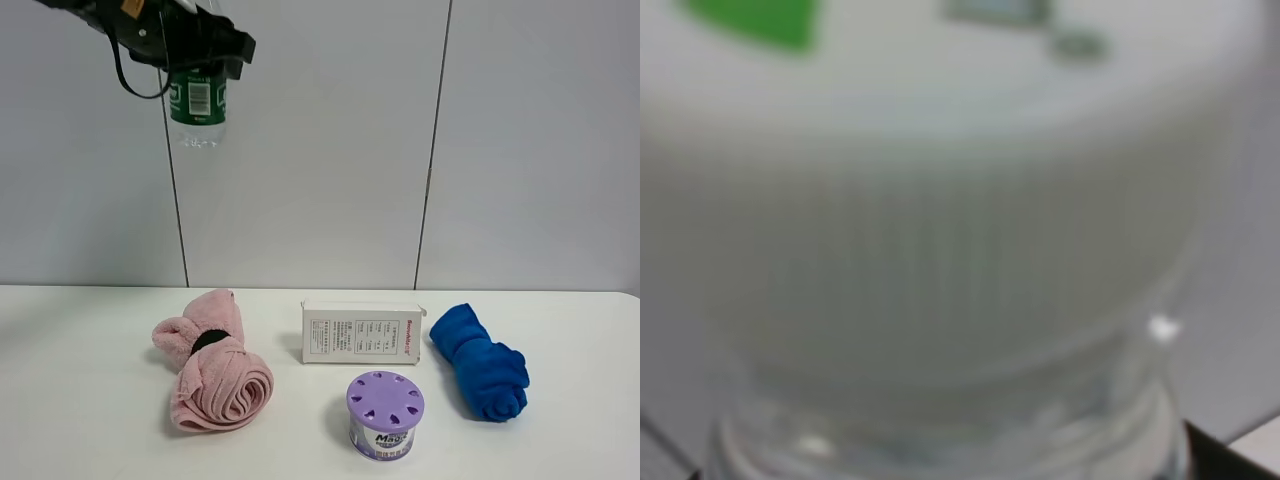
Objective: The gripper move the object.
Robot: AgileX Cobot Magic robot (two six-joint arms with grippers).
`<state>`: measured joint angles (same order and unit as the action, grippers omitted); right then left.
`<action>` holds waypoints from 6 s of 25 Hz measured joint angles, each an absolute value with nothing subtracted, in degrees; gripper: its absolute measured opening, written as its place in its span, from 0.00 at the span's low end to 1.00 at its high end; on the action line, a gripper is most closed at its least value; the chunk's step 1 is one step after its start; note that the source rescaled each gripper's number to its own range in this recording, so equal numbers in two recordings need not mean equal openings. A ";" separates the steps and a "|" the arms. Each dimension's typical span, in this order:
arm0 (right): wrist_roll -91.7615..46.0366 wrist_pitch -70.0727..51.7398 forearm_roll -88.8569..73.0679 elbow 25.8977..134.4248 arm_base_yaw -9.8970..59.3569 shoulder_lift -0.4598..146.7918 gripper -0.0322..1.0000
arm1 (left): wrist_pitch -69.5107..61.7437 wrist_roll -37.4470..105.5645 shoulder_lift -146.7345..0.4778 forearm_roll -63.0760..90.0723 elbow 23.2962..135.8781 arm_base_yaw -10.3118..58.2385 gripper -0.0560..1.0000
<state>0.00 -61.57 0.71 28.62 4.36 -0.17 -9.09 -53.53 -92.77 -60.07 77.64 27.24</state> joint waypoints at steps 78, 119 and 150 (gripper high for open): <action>0.00 -61.57 0.71 28.62 4.36 -0.17 1.00 | 51.46 -11.84 -104.23 -26.53 27.90 2.35 0.54; 0.00 -61.57 0.71 28.62 4.36 -0.17 1.00 | -33.63 -25.54 -48.59 -23.41 49.13 2.35 1.00; 0.00 -61.57 0.71 28.62 4.36 -0.17 1.00 | -67.72 2.47 -0.79 6.58 31.61 2.35 0.99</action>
